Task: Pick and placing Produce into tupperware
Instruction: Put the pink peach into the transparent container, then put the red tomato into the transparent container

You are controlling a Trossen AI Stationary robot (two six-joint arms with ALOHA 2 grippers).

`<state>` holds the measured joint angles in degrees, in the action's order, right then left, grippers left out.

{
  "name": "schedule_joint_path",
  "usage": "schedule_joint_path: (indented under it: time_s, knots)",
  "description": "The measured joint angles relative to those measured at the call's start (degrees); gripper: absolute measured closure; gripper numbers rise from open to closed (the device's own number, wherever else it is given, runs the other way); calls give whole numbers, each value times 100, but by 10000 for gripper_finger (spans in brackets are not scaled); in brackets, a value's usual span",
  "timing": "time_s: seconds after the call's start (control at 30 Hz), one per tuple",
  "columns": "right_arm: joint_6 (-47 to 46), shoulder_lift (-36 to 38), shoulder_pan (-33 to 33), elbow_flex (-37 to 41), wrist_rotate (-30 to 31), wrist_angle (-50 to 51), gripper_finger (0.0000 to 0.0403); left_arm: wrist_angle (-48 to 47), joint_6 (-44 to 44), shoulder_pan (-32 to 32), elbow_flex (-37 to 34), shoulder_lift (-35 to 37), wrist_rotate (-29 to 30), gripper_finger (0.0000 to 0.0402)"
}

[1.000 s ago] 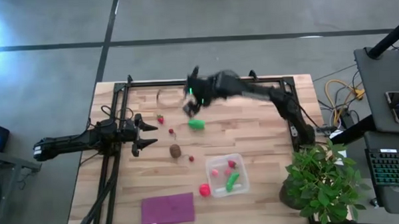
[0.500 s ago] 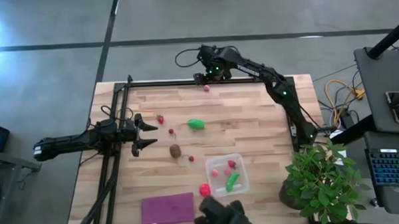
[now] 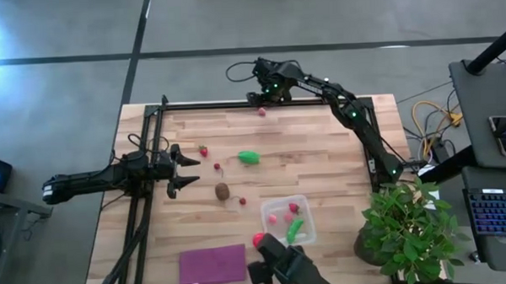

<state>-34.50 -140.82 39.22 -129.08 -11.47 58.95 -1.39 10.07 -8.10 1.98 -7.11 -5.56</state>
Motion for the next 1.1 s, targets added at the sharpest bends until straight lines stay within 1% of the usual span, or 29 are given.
schedule_joint_path:
  time_s: [0.17, 0.27, 0.43, 0.73, 0.8, 0.9, 1.0, 1.1]
  knots:
    - [-75, -2, 17, -1, -204, -294, 209, 0, 2, -1, 0, 0, 0, 146]
    - [-148, -43, 24, 0, -190, -234, 210, 1, 2, 0, 0, 0, 0, 146]
    - [-521, -118, 17, 4, -115, -257, 214, 2, 2, -1, 0, 0, 0, 146]
    - [-1085, -348, 17, 4, -206, -274, 266, 0, 1, 0, 0, 2, 0, 146]
    - [-1172, -380, 17, 11, -247, -270, 272, 1, 2, -1, 0, 2, 1, 146]
    - [-1125, -370, -7, 11, -304, -293, 271, 0, 2, 0, 0, 2, 0, 146]
    - [-905, -277, -60, 11, -356, -271, 259, 0, 0, -1, 0, 2, 0, 146]
    - [-386, -155, -177, -200, -353, -197, 241, 0, 0, -1, 0, 2, 0, 146]
